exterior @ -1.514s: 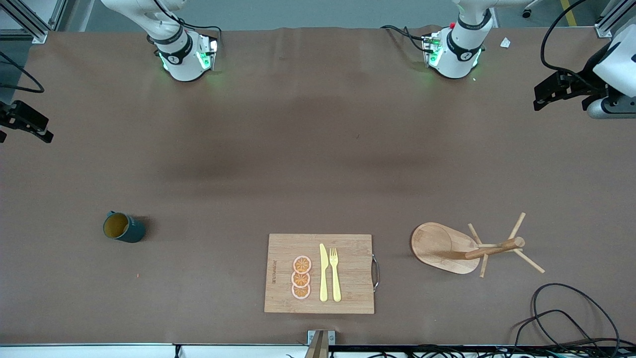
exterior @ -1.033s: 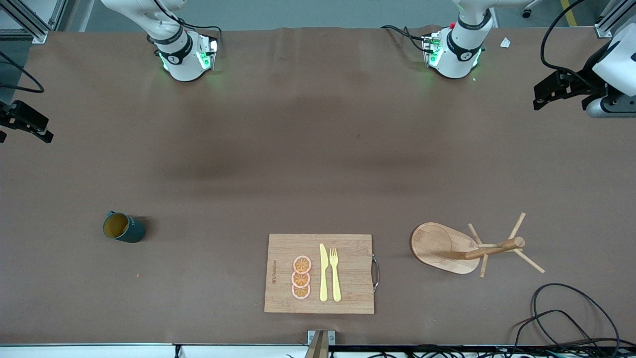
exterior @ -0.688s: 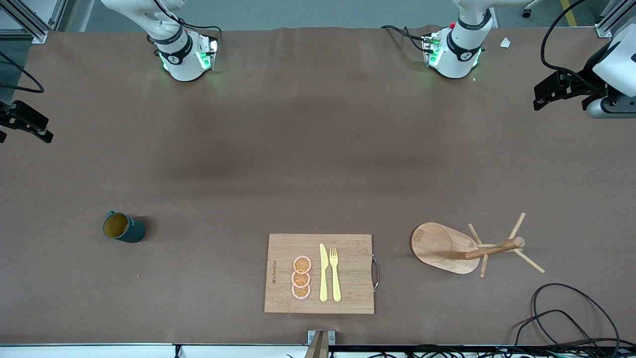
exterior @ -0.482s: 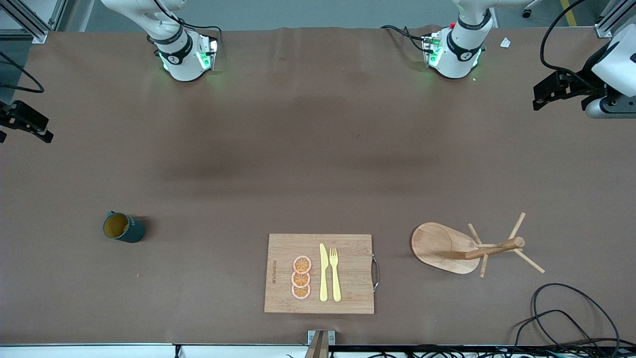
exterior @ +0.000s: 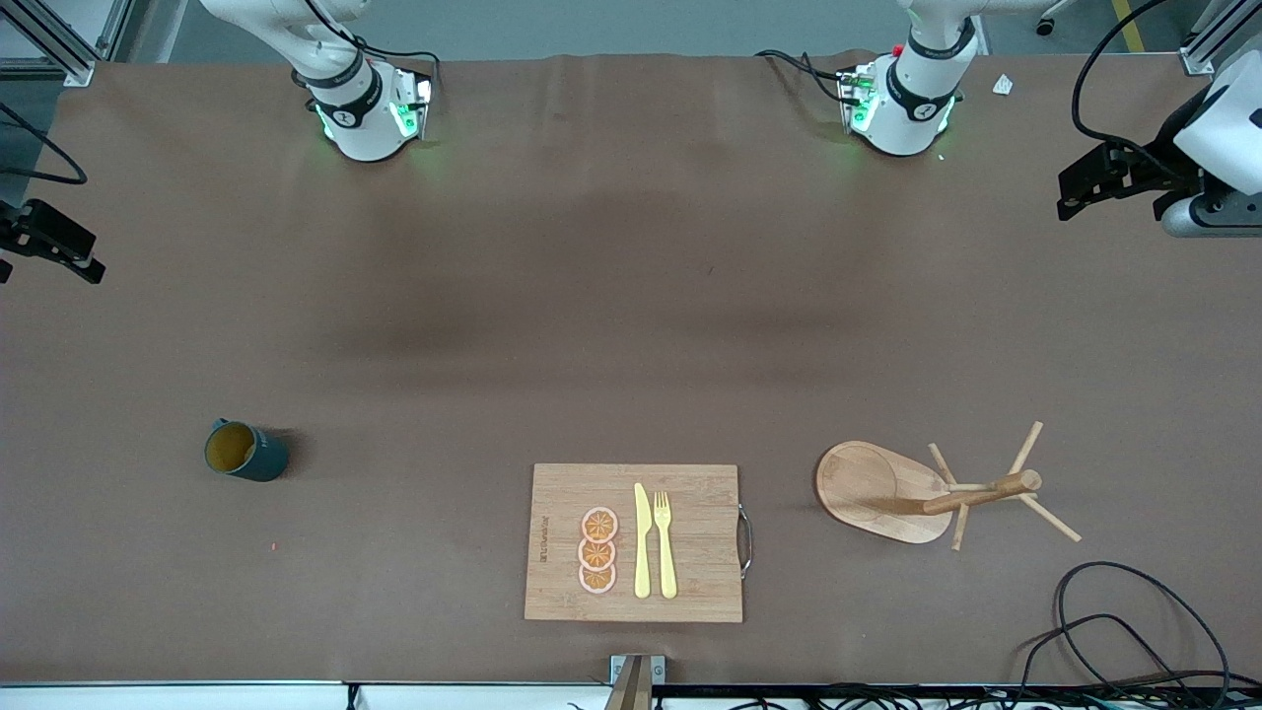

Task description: Pass cup and hang on rack

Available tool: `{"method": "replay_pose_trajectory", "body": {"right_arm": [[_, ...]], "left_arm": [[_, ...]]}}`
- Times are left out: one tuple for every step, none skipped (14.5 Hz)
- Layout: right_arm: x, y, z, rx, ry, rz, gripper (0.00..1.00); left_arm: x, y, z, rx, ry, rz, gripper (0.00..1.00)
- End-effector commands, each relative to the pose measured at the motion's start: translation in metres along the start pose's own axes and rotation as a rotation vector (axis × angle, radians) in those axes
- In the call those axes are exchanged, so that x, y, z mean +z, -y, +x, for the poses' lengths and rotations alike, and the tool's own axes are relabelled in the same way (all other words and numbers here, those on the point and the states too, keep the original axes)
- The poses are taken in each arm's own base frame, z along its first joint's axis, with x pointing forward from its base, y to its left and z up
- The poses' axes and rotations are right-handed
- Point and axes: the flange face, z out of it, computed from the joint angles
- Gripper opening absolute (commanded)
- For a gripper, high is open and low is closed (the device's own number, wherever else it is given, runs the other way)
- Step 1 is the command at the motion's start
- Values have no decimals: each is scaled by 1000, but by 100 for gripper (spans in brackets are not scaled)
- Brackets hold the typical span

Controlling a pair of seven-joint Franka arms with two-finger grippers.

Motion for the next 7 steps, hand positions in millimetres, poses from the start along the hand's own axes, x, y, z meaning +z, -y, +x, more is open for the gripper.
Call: {"method": "replay_pose_trajectory", "body": {"right_arm": [[-6,-1,-6,-1,-10,-15,100],[-6,-1,-6,-1,-10,-15,100],[-6,-1,-6,-1,-10,-15,100],[-6,-1,-6,-1,-10,-15,100],[-6,-1,-6,-1,-10,-15,100],[-6,-2,-6,1,-10,-15,100],[-6,-2,-6,1,-10,-15,100]], "left_arm": [[-3,-5,3,25,0,-11,100],[-3,-6,3,26,-1,-10,100],[-3,-8,3,29,-1,-9,100],[-3,-9,3,31,-1,-11,100],[-3,-10,3,34,-1,-11,100],[-3,-10,3,34,-1,-9,100],[-3,-10,3,33,-1,-8,100]]}}
